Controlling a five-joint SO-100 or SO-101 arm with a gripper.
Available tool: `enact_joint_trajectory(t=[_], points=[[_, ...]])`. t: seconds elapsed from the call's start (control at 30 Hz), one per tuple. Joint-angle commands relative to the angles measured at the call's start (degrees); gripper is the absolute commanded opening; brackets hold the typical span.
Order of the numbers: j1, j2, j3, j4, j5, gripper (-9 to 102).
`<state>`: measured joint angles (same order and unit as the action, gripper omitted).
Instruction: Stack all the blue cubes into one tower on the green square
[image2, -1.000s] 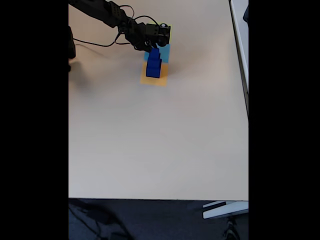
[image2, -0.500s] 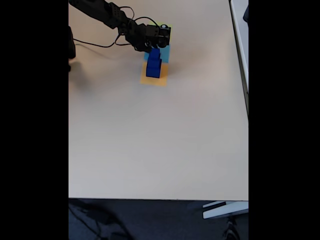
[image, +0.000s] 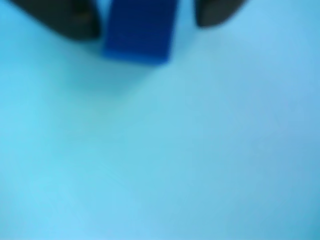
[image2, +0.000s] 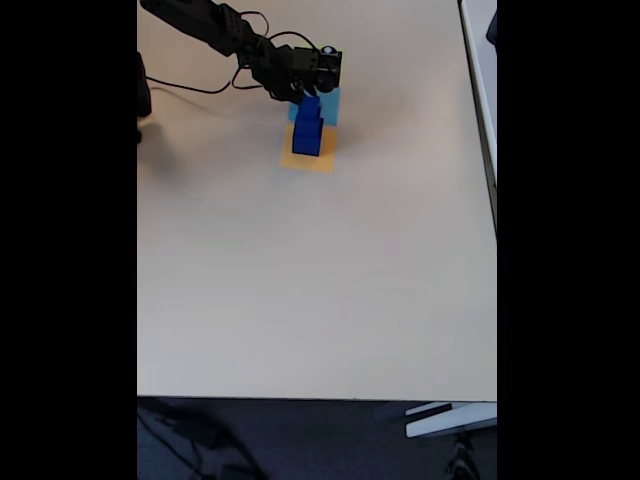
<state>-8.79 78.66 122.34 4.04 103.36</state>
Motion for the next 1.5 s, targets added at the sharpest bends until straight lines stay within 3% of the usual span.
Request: enact_joint_trajectory(t=[0.0, 0.57, 0.73, 1.3, 1.47], points=[[-0.7, 0.3, -2.9, -1.3, -0.4, 11], [-0.4, 2.4, -6.9, -0.5, -3.8, 14], [0.0, 3.1, -11.9, 4.2, -5.9, 15], [0.4, 2.6, -44.8, 43.6, -10.3, 15], [4.0, 4.7, -51.1, 52.9, -15.8, 14]])
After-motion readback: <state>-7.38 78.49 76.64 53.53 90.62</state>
